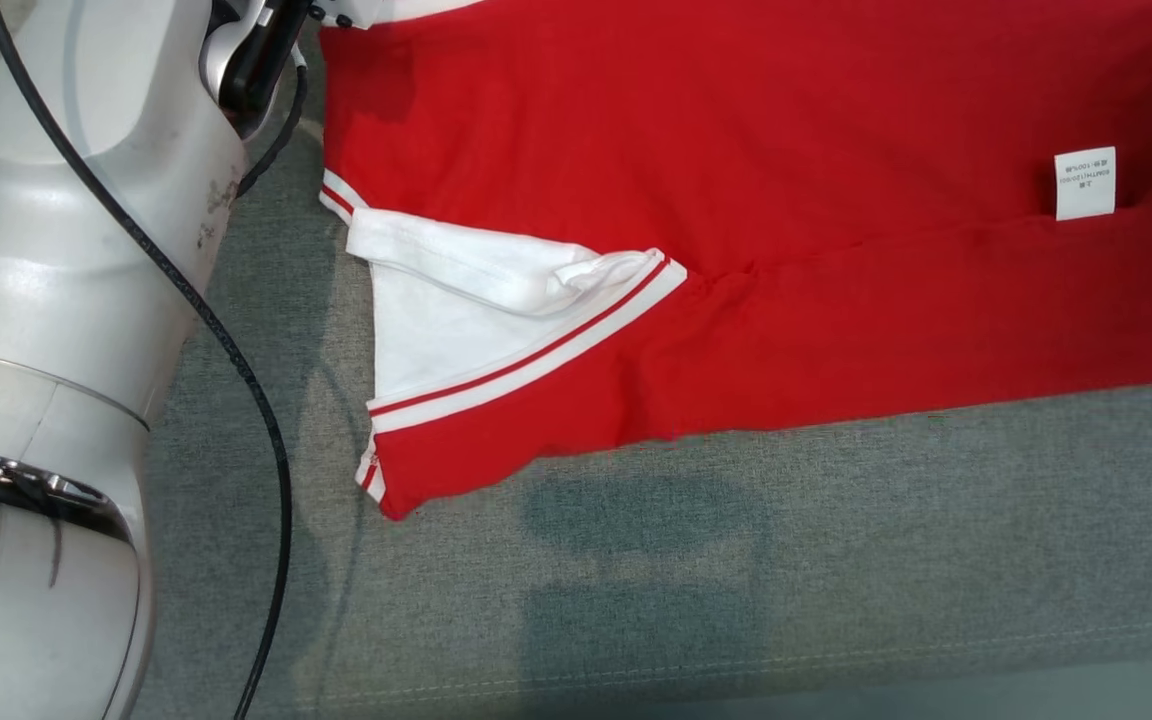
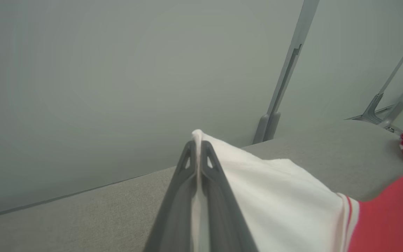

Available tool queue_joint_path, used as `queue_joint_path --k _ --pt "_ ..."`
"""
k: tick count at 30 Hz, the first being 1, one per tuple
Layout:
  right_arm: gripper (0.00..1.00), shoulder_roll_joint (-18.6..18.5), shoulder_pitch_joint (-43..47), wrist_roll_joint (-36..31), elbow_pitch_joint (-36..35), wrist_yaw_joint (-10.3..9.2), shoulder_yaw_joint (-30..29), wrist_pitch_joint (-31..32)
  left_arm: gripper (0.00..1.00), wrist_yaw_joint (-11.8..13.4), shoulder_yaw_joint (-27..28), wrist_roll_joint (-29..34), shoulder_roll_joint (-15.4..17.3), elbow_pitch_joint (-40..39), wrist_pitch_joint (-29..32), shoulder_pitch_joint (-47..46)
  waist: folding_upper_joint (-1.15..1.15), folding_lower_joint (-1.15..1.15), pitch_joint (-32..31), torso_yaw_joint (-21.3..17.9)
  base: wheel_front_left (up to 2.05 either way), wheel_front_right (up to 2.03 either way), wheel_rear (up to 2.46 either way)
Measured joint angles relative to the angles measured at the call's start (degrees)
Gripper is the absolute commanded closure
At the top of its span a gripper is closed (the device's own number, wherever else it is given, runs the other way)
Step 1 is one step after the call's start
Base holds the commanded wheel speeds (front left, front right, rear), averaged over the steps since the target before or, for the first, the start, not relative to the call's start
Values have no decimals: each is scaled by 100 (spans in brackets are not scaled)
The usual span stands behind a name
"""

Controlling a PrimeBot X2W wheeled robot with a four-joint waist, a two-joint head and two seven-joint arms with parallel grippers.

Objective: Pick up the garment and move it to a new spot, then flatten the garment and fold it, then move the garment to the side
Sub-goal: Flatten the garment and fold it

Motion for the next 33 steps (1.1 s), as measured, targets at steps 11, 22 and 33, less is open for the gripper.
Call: queue_joint_path --k 11,22,33 --pt "100 -730 455 3 -601 0 806 -1381 100 1 1 -619 328 -1144 -234 863 0 0 -162 239 0 0 0" --pt "100 -1104 1477 -277 -1327 0 290 -1614 100 163 894 -382 515 -3303 -259 2723 0 0 -452 407 0 0 0" --pt "100 -1077 3089 -1151 -2495 0 -1062 -1622 100 557 1054 -156 527 -4719 -260 4368 0 0 -670 575 0 0 0"
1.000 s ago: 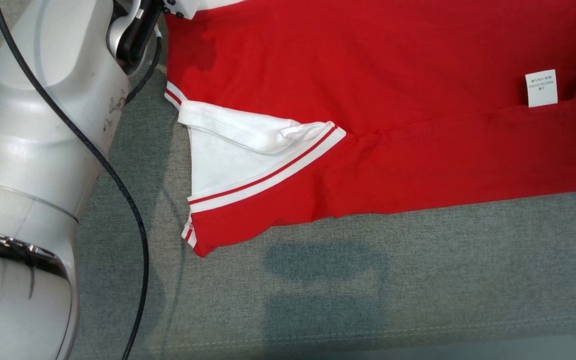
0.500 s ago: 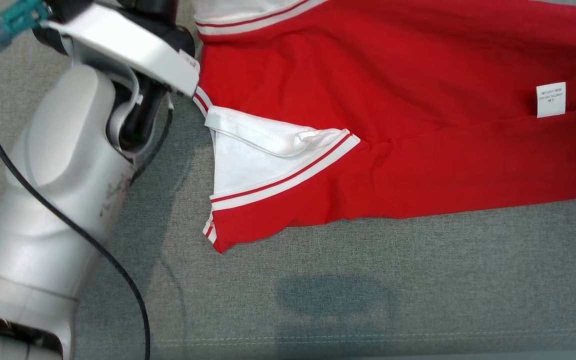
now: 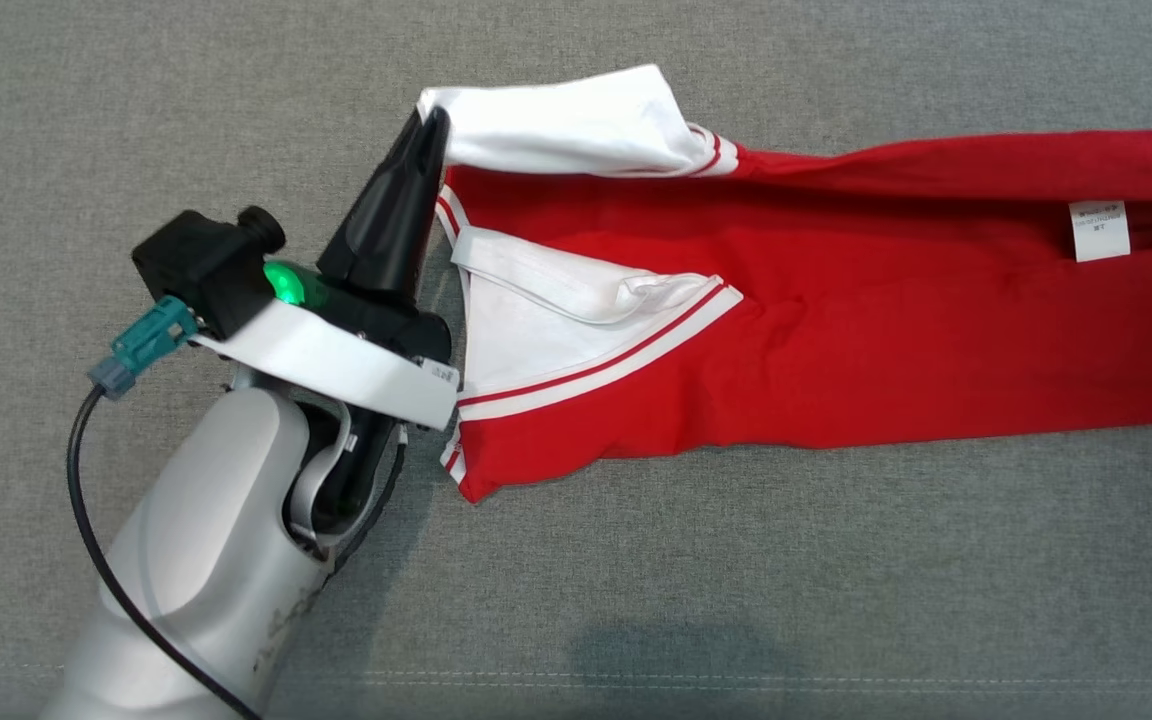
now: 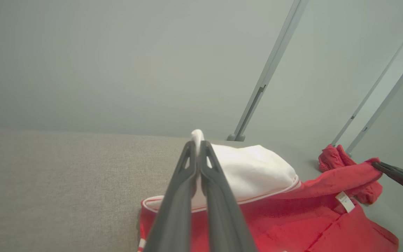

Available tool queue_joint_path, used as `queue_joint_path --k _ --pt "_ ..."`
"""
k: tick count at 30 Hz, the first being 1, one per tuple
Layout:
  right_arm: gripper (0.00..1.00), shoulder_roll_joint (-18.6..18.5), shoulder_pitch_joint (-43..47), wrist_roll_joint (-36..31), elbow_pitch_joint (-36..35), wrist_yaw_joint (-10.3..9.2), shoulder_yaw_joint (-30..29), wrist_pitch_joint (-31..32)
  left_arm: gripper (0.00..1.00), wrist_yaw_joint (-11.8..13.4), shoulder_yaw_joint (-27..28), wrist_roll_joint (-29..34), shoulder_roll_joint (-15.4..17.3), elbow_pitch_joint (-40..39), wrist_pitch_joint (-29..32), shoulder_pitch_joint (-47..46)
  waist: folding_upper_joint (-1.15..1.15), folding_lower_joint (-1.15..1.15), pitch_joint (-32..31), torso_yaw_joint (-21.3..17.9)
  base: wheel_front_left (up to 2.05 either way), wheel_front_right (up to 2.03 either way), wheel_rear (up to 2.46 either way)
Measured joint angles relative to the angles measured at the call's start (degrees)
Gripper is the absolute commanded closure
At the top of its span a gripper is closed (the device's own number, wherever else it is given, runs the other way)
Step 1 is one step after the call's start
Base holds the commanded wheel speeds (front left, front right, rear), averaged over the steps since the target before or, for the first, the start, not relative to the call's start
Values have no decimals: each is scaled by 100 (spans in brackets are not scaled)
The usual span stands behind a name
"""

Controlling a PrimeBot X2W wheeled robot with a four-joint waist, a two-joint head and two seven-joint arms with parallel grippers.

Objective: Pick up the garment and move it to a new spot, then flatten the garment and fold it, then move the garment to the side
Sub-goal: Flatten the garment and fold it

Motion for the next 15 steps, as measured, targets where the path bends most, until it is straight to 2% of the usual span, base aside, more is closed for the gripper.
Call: queue_joint_path --k 10,12,13,14,15 --pt "100 243 1021 -625 -220 1 -769 0 100 254 -138 -79 12 -805 130 812 0 0 -118 146 0 0 0" --pt "92 303 1115 -636 -169 1 -883 -1 100 314 -185 -105 27 -925 185 947 0 0 -132 164 0 0 0" --pt "93 379 1139 -732 -57 1 -911 -1 100 361 -222 -180 33 -1020 271 1089 0 0 -141 173 0 0 0" --pt "100 409 1141 -753 24 1 -926 0 100 383 -257 -194 37 -1065 296 1159 0 0 -144 179 0 0 0" --pt "100 434 1145 -802 68 1 -959 -1 100 412 -290 -194 49 -1111 346 1226 0 0 -143 184 0 0 0"
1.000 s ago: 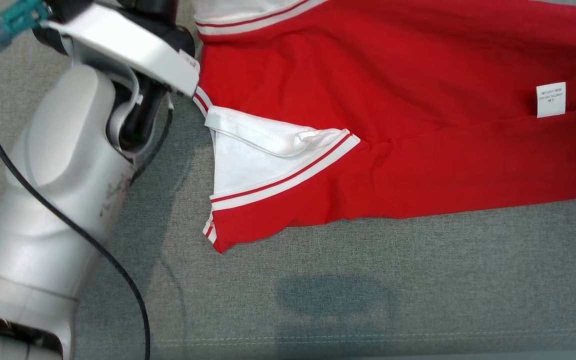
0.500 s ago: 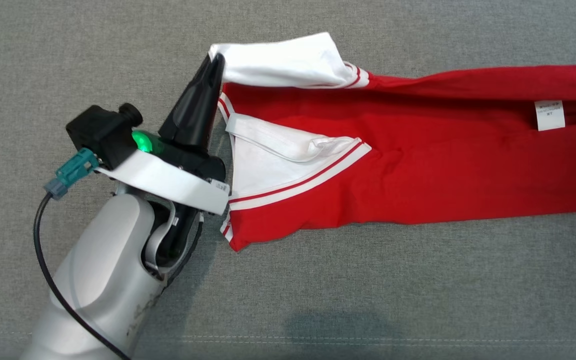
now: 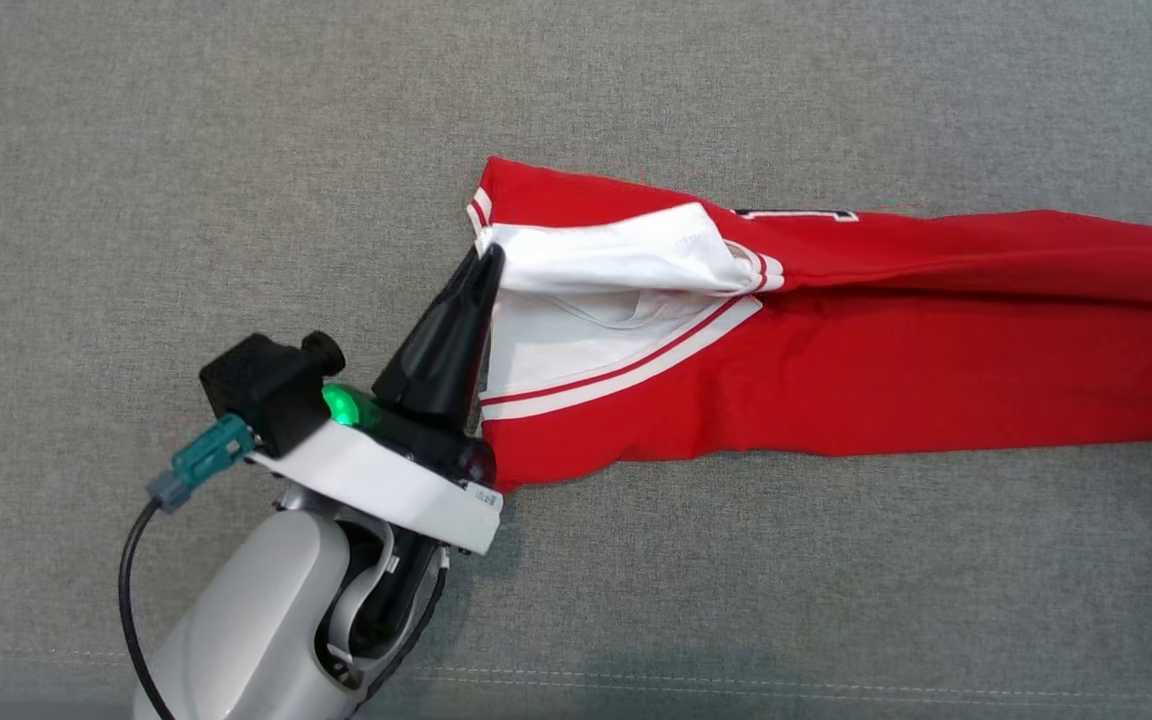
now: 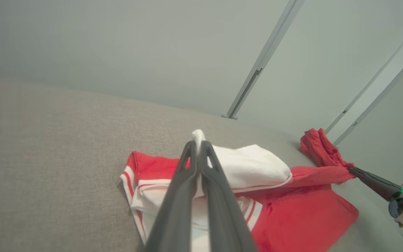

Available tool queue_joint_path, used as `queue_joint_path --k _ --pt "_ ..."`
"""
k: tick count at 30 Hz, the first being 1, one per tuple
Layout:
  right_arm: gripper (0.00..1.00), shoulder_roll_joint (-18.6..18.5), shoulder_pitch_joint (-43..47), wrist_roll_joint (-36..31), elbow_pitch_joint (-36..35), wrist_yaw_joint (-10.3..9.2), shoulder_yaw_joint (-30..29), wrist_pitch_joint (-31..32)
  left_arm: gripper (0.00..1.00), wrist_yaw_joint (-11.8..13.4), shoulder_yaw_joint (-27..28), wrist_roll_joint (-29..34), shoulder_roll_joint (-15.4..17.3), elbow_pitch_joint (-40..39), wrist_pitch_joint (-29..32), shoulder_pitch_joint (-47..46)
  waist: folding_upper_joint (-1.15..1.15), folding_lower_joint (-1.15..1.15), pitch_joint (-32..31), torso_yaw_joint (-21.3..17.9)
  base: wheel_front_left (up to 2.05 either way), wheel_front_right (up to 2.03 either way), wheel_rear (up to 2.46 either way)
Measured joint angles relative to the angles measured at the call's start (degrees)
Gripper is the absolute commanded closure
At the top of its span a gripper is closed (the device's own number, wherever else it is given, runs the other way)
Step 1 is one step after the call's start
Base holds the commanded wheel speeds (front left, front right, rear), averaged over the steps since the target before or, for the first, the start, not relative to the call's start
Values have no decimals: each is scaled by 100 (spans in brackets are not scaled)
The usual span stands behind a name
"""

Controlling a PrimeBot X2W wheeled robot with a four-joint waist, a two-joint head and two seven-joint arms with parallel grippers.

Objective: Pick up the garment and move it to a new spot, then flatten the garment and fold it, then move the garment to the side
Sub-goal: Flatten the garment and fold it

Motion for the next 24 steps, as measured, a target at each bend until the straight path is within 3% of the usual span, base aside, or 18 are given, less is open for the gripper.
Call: queue_joint_path --k 10,18,22,24 --pt "100 288 -48 -433 525 0 -169 1 100 162 -178 -19 65 -248 188 385 0 0 -8 117 0 0 0" --pt "100 336 -89 -407 659 0 -15 1 100 302 -349 19 63 -19 298 483 0 0 39 167 0 0 0" --pt "82 337 -159 -343 662 0 130 1 100 394 -380 112 40 266 296 476 0 0 41 146 0 0 0" --pt "60 330 -160 -308 656 0 147 1 100 398 -390 127 22 377 294 471 0 0 26 124 0 0 0"
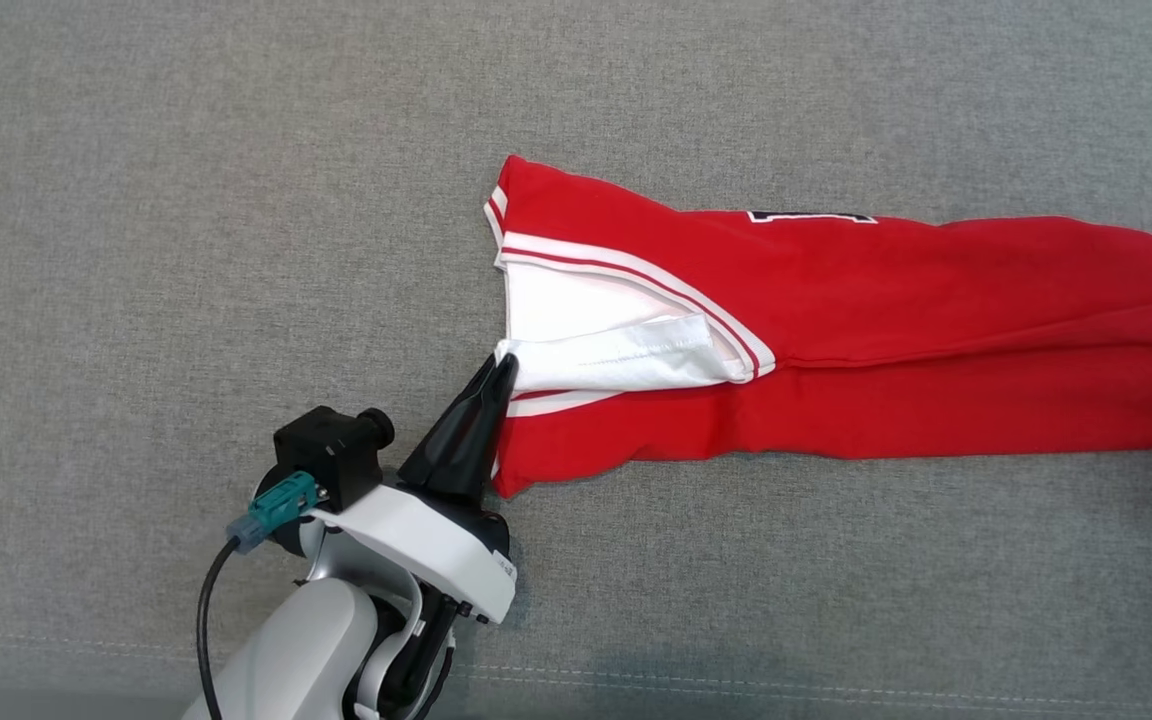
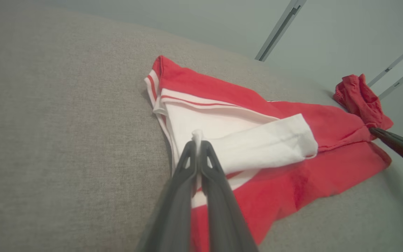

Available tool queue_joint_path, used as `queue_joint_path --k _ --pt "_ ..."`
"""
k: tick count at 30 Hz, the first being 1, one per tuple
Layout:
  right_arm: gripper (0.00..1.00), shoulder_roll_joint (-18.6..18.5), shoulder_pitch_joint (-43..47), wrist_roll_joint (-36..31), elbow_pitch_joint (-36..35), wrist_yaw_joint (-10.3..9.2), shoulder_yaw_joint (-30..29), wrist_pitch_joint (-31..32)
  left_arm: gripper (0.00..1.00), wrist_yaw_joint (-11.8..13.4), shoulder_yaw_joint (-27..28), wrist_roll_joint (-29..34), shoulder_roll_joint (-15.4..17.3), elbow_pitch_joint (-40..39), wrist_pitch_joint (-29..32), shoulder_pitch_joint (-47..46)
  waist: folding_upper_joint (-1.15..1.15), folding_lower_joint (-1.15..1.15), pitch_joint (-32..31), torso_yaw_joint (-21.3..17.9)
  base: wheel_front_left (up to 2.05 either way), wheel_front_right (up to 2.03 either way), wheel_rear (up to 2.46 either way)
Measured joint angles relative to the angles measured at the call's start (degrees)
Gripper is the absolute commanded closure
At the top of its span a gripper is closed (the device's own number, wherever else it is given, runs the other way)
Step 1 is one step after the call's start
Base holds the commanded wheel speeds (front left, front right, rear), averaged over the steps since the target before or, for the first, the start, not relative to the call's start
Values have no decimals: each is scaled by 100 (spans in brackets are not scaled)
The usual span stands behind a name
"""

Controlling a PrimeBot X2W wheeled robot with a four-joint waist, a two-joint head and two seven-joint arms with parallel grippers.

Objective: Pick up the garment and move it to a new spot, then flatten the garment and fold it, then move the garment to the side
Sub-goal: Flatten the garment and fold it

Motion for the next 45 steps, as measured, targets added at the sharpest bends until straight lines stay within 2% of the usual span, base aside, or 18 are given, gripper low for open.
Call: queue_joint_path --k 1,2,3,4,5,6,7,8,9,21,29,35,45 --pt "49 -5 4 18 2 0 14 0 100 4 -4 12 -11 42 0 -2 0 0 -8 -12 0 0 0" --pt "19 -5 5 44 3 0 19 0 100 7 -4 21 -34 97 0 -5 0 0 -20 -25 0 0 0" --pt "0 -4 7 44 2 0 19 0 100 23 -12 25 -64 149 2 -5 0 0 -35 -40 0 0 0" --pt "0 -2 8 43 1 0 19 0 100 34 -32 25 -81 191 22 -5 0 0 -53 -55 0 0 0" --pt "0 2 10 43 4 0 14 0 88 53 -65 31 -79 238 80 -5 0 0 -77 -71 0 0 0" --pt "0 5 15 43 5 0 0 0 57 66 -85 44 -77 286 105 -5 0 0 -100 -91 0 0 0" --pt "0 11 15 43 -2 0 -29 0 33 111 -86 55 -78 309 101 -5 0 0 -121 -110 0 0 0" --pt "0 19 16 43 -16 0 -58 0 3 125 -86 71 -77 326 101 -5 0 0 -145 -126 0 0 0" --pt "0 38 16 43 -33 -1 -78 0 0 158 -87 83 -78 338 100 -5 0 0 -171 -140 0 0 0" --pt "0 598 333 -123 -772 -1 -197 0 0 403 -31 241 -48 458 -267 17 0 0 -625 -268 0 0 0" --pt "0 1059 521 -63 -938 -1 -60 0 0 583 499 368 -88 376 -612 313 0 0 -1083 -339 0 0 0" --pt "0 1388 717 -94 -879 -1 -111 0 0 433 1085 630 -202 307 -614 684 0 0 -1415 -411 0 0 0" --pt "0 1795 1028 -175 -965 -1 -138 0 0 -111 2007 1454 -700 71 -631 1370 0 0 -1856 -477 0 0 0"
